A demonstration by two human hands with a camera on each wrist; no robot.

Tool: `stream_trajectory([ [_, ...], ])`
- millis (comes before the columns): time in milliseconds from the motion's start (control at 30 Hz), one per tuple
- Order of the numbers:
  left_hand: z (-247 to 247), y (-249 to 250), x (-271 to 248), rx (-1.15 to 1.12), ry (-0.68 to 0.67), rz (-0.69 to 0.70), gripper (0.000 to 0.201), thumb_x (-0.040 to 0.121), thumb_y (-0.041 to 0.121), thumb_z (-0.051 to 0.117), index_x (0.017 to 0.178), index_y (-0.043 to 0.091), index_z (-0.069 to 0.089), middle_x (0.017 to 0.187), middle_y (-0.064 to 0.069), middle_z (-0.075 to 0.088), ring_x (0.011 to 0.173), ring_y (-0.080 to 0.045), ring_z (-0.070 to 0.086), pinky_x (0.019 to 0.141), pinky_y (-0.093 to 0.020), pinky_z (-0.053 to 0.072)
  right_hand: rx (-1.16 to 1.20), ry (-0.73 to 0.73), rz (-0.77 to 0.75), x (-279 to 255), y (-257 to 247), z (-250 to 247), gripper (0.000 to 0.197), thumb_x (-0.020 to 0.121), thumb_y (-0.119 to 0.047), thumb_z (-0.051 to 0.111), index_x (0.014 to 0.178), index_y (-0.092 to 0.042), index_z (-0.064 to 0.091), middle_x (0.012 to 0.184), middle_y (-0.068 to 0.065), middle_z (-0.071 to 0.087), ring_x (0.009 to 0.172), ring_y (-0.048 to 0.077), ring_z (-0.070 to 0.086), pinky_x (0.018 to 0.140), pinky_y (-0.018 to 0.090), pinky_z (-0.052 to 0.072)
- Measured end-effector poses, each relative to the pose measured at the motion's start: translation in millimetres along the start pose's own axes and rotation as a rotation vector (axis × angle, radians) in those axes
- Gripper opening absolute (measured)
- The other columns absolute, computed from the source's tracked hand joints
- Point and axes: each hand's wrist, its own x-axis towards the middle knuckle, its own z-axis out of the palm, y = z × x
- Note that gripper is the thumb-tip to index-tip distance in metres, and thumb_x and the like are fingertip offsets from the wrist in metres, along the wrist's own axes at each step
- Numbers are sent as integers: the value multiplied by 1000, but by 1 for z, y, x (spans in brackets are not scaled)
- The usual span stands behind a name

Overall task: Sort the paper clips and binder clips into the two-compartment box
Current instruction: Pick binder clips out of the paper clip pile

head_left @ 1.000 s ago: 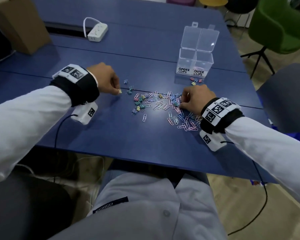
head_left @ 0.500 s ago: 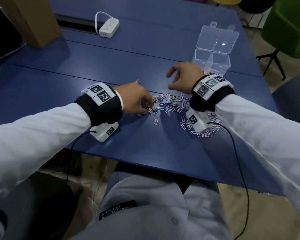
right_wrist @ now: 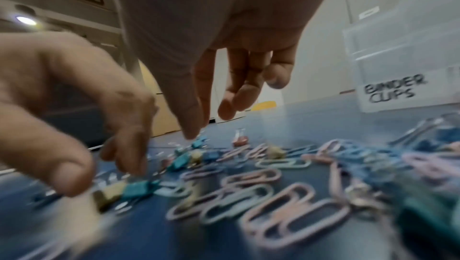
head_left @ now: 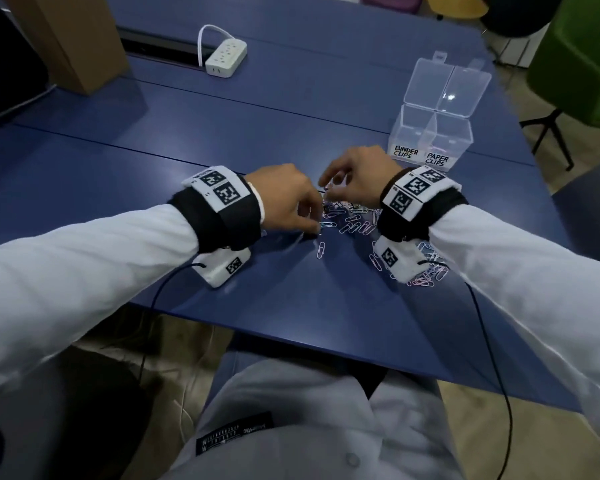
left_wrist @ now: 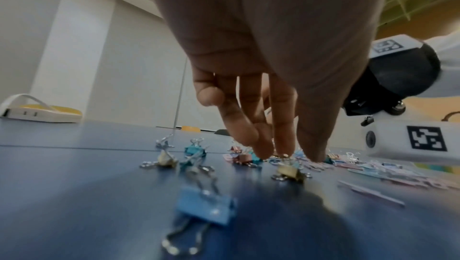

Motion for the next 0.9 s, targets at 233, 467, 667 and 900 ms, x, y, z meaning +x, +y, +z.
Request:
stream_trajectory([
  [233, -7, -24, -14, -19, -78, -157, 15, 74, 40, 72, 83, 28, 71, 67, 14, 64, 66, -7, 57, 70, -27, 53, 41, -91, -34, 0, -16, 23, 26, 72, -36, 75, 97, -41, 73, 66, -16, 56, 74, 9, 60, 68, 20, 46],
  [467, -13, -34, -13, -37, 29, -191, 25, 76, 51, 68, 90, 31, 70, 85, 12, 67, 66, -9, 51, 69, -26, 48, 94, -19, 24, 7, -8, 10, 27, 79, -28, 75, 106, -25, 74, 88, -2, 73, 85, 12, 66, 80, 21, 49],
  [667, 0, -18, 4, 96, -3, -80, 24, 88, 44, 58, 109, 38, 67, 106, 10, 63, 93, -18, 59, 68, -25, 38, 69, 53, 102, 11, 3, 5, 27, 81, -24, 74, 108, -21, 73, 98, 4, 74, 98, 18, 66, 90, 23, 48],
  [900, -7, -26, -9, 171, -1, -34, 27, 87, 43, 57, 110, 35, 68, 106, 6, 65, 100, -22, 61, 78, -31, 46, 74, 66, 45, -2, 12, 6, 26, 81, -23, 67, 104, -34, 72, 92, -6, 64, 85, 13, 61, 88, 32, 53],
])
